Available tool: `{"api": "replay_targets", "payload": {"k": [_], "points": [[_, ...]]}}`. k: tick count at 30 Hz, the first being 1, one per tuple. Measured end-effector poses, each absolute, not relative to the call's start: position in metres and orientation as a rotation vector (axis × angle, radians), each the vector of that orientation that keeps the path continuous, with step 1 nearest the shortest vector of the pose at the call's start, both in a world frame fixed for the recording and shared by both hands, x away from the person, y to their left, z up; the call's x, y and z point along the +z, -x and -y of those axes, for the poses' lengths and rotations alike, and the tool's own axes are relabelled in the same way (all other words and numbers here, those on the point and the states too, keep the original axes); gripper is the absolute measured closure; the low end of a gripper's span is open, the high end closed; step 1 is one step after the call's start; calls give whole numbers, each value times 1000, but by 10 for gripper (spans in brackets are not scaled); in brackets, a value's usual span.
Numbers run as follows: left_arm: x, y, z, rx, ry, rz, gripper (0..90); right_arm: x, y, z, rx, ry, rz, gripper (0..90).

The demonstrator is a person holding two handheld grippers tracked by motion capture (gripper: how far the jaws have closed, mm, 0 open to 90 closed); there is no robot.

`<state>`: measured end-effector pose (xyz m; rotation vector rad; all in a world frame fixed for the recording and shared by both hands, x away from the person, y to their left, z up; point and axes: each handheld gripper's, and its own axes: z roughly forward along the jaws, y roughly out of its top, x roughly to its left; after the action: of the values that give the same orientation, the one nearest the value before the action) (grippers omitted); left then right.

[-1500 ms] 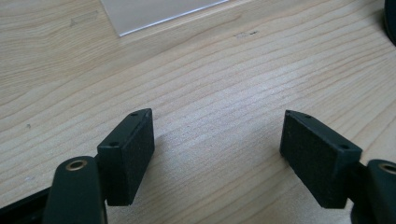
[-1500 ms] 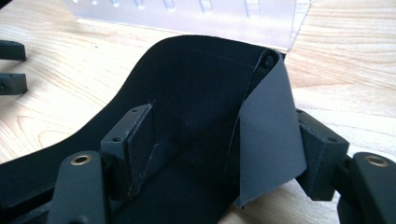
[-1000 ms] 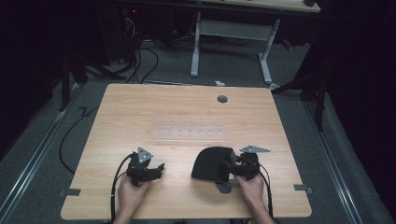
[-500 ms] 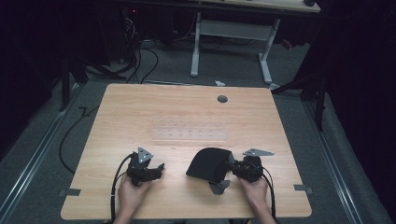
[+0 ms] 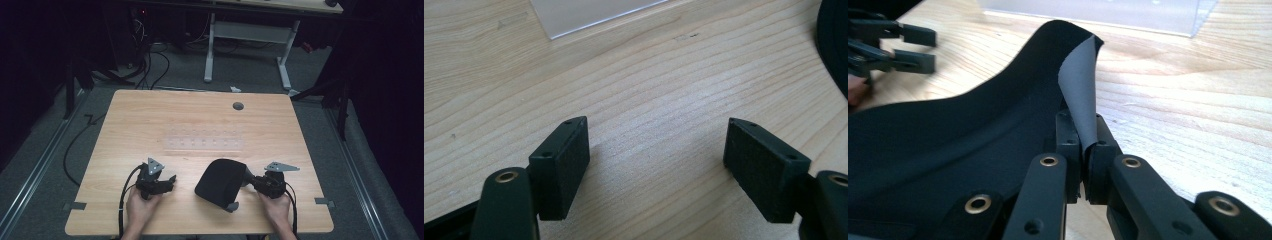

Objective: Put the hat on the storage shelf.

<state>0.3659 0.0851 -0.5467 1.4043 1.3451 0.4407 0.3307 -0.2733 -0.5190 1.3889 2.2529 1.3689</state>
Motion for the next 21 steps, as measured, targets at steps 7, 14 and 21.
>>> {"api": "replay_targets", "payload": {"k": [7,14,21], "points": [[-547,-366,-85,439,-1403,-1346,269,-511,-324,276,1451,-1375,-2208,886],[-547,-364,-85,423,-1429,-1325,238,-496,-321,278,1530,-1351,-2180,888],[-545,-358,-83,384,-1471,-1294,254,-484,-318,276,1546,-1306,-2184,889]]}}
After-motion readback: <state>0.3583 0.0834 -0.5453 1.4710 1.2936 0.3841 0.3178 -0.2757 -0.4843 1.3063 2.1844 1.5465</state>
